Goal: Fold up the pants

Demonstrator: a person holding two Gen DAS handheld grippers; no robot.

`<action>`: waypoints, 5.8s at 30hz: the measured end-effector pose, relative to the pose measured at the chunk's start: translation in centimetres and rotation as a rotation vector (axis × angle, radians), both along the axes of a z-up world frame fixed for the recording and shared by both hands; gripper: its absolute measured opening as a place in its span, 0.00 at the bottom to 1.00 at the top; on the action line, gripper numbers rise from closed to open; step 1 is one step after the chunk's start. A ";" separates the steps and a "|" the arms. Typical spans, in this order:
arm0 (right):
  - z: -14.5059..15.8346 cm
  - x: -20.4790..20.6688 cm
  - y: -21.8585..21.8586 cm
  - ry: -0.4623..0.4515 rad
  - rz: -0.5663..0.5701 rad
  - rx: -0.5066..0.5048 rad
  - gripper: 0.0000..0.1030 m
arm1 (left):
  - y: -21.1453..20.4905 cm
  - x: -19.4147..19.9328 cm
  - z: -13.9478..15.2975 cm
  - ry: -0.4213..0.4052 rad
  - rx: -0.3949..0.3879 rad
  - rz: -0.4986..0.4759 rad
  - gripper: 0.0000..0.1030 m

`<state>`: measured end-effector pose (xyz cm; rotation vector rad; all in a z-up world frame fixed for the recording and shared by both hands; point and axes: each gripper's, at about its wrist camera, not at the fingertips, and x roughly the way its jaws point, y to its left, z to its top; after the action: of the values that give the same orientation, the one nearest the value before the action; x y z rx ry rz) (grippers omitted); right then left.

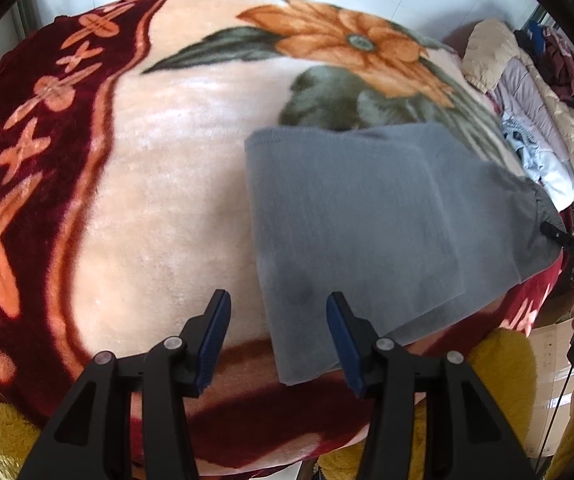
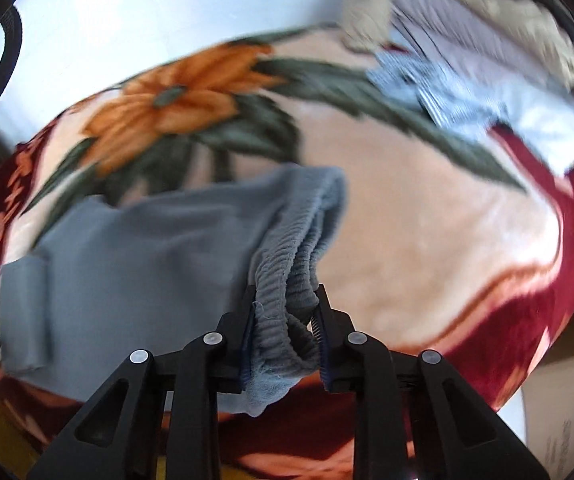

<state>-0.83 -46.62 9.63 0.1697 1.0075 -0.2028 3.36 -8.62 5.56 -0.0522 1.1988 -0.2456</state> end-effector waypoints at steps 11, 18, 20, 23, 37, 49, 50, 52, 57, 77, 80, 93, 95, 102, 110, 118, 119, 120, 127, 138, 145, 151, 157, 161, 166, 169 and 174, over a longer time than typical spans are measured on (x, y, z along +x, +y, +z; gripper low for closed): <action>1.8 1.7 14.5 -0.030 0.393 -0.121 0.24 | -0.4 -0.5 1.9 -0.053 -0.041 -0.033 0.51; -2.2 2.6 20.4 0.055 0.566 -0.090 0.25 | -0.3 -0.4 1.5 -0.047 -0.057 -0.031 0.51; -3.0 2.8 21.1 0.089 0.596 -0.086 0.27 | -0.3 -0.4 1.3 -0.043 -0.061 -0.030 0.51; -3.1 1.9 21.7 0.090 0.622 -0.093 0.32 | -0.2 -0.3 0.9 -0.033 -0.065 -0.031 0.51; 1.5 4.9 15.9 0.033 0.551 0.028 0.40 | -1.2 0.0 -0.1 -0.019 -0.058 -0.055 0.51; -6.4 14.1 16.5 0.129 0.369 0.071 0.40 | 0.2 0.7 -3.4 0.045 0.012 -0.019 0.58; -6.8 14.3 16.6 0.112 0.350 0.073 0.40 | 0.2 0.7 -3.3 0.042 0.018 -0.022 0.58; -6.6 14.3 16.4 0.090 0.333 0.078 0.40 | 0.2 0.7 -3.3 0.043 0.018 -0.026 0.58; -4.0 12.7 15.5 0.069 0.315 0.142 0.40 | 0.2 0.6 -3.1 0.037 0.011 -0.026 0.58; -5.0 2.3 18.2 0.178 0.440 0.252 0.40 | 0.6 -0.9 -1.2 -0.007 0.051 -0.020 0.58; -3.1 1.7 16.5 0.126 0.401 0.206 0.40 | 0.7 -1.0 -0.4 -0.019 0.024 -0.019 0.58; -7.3 2.9 8.5 0.181 0.149 0.179 0.48 | -2.0 -1.5 0.6 -0.026 -0.023 -0.094 0.58; -8.5 3.3 8.0 0.192 0.130 0.259 0.48 | -2.1 -1.5 -0.1 -0.016 -0.006 -0.096 0.58; -6.1 2.1 8.2 0.109 0.157 0.269 0.14 | -1.1 -1.4 -1.1 0.002 0.013 -0.062 0.58; 2.6 1.0 14.4 -0.056 0.315 0.138 0.12 | 0.5 -1.2 0.0 -0.014 -0.008 -0.028 0.58; 5.9 0.9 25.8 -0.122 0.570 -0.001 0.12 | 3.4 -1.4 0.8 -0.004 -0.001 0.022 0.58; 5.7 0.9 26.5 -0.117 0.583 0.001 0.12 | 3.8 -1.5 0.9 -0.006 -0.003 0.027 0.58; 5.3 1.2 27.5 -0.109 0.598 0.008 0.12 | 4.3 -1.5 1.0 -0.010 -0.004 0.032 0.58; 2.3 3.2 32.1 -0.050 0.673 0.112 0.12 | 7.2 -1.8 1.5 -0.027 -0.021 0.083 0.58; -3.9 6.2 34.8 0.101 0.637 0.244 0.15 | 10.0 -1.5 1.1 -0.024 -0.050 0.154 0.58; 1.1 4.0 33.0 0.030 0.654 0.311 0.37 | 9.2 -1.3 3.1 -0.070 -0.064 0.138 0.58; 1.7 2.9 31.7 -0.011 0.638 0.110 0.42 | 7.1 -0.8 5.4 -0.141 -0.079 0.092 0.58; -0.5 2.5 29.3 0.009 0.553 0.121 0.39 | 3.9 -0.7 4.6 -0.135 -0.095 0.003 0.37; -1.2 2.0 29.0 0.003 0.539 0.119 0.30 | 2.1 -1.0 2.3 -0.070 -0.107 -0.066 0.25; -3.4 2.2 28.2 0.035 0.525 0.137 0.24 | 1.1 -0.9 -1.3 0.013 -0.023 -0.090 0.24; -3.7 2.4 28.0 0.024 0.531 0.150 0.24 | 1.3 -0.6 -2.2 0.034 -0.031 -0.073 0.25; -1.5 2.9 26.9 0.037 0.504 0.227 0.24 | 1.8 -0.6 -0.1 0.021 -0.070 -0.057 0.25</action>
<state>2.05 -19.68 8.11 0.1134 1.0778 0.3704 2.80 -6.82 5.44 -0.0816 1.2139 -0.3381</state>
